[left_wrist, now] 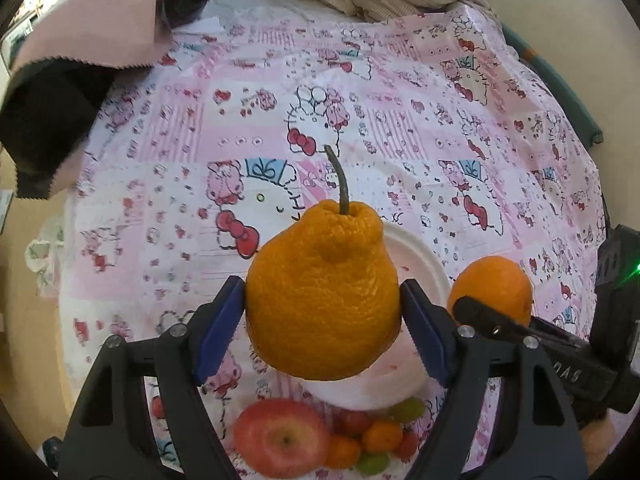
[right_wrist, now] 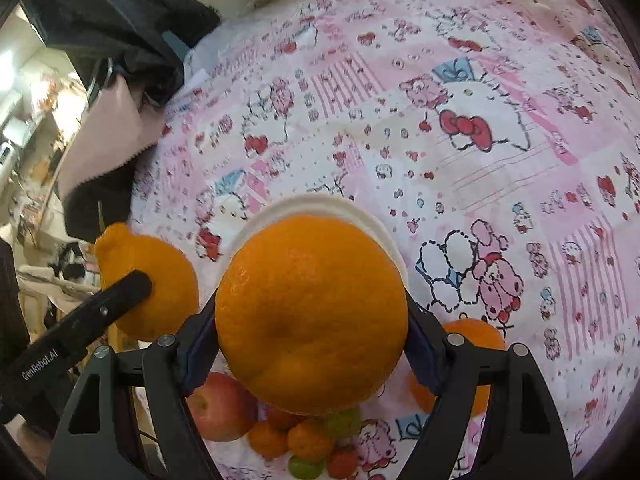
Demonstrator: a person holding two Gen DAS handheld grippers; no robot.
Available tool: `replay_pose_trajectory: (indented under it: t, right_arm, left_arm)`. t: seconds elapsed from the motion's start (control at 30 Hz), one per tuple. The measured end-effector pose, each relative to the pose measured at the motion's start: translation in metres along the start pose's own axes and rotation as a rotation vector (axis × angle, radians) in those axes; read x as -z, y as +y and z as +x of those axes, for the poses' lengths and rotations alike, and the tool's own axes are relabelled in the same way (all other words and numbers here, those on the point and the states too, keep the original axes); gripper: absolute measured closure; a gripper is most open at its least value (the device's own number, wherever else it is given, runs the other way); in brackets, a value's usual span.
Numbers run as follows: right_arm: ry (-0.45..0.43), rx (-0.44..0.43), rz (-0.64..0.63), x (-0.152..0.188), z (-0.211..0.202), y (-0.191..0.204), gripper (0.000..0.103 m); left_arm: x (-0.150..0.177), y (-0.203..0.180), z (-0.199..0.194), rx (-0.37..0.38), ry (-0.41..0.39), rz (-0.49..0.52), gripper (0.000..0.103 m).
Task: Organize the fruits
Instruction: 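Lower the bumpy orange onto the plate while the right tool sets the large orange beside it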
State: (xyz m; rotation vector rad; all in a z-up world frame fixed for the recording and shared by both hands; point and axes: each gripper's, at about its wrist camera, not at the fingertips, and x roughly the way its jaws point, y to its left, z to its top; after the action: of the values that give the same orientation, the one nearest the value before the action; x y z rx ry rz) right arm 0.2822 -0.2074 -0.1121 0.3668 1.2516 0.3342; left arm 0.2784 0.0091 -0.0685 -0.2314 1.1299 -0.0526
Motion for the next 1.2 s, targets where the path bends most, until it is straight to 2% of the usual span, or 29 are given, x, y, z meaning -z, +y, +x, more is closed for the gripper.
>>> replay_pose_trajectory:
  t: [0.17,0.27,0.67,0.77,0.8,0.87,0.9,1.0,1.1,1.2]
  right_arm:
    - [0.046,0.014,-0.037,-0.001,0.023,0.002,0.021]
    - [0.075,0.058,-0.055,0.001,0.038,0.004,0.021]
    - [0.105,0.074,-0.055,0.002,0.058,0.000,0.019]
    - [0.090,0.061,-0.052,0.002,0.056,-0.001,0.018]
    - [0.071,0.056,-0.055,0.002,0.052,-0.001,0.014]
    - [0.029,0.066,-0.065,-0.001,0.042,-0.001,0.012]
    - [0.009,0.044,-0.070,-0.003,0.035,0.000,0.011]
    - [-0.017,0.061,-0.082,-0.008,0.017,0.001,0.011]
    - [-0.022,0.092,-0.062,-0.011,0.004,-0.006,0.011]
    - [-0.011,0.109,-0.018,-0.011,-0.003,-0.015,0.012]
  left_arm:
    - [0.001,0.005,0.028,0.005,0.037,-0.016,0.027]
    - [0.004,0.008,0.044,0.027,0.070,-0.032,0.028]
    - [0.007,0.006,0.053,0.028,0.067,-0.014,0.025]
    - [0.004,-0.001,0.036,0.052,-0.007,0.023,0.022]
    - [0.001,-0.007,0.027,0.047,-0.042,0.052,0.015]
    - [-0.001,-0.012,0.016,0.040,-0.076,0.073,0.005]
    - [-0.001,-0.012,0.011,0.041,-0.087,0.071,0.005]
    - [-0.005,-0.003,0.004,0.042,-0.081,0.028,0.005]
    - [-0.004,0.013,0.007,0.038,-0.022,-0.038,0.005]
    - [0.006,0.019,0.009,0.009,0.008,-0.047,0.005]
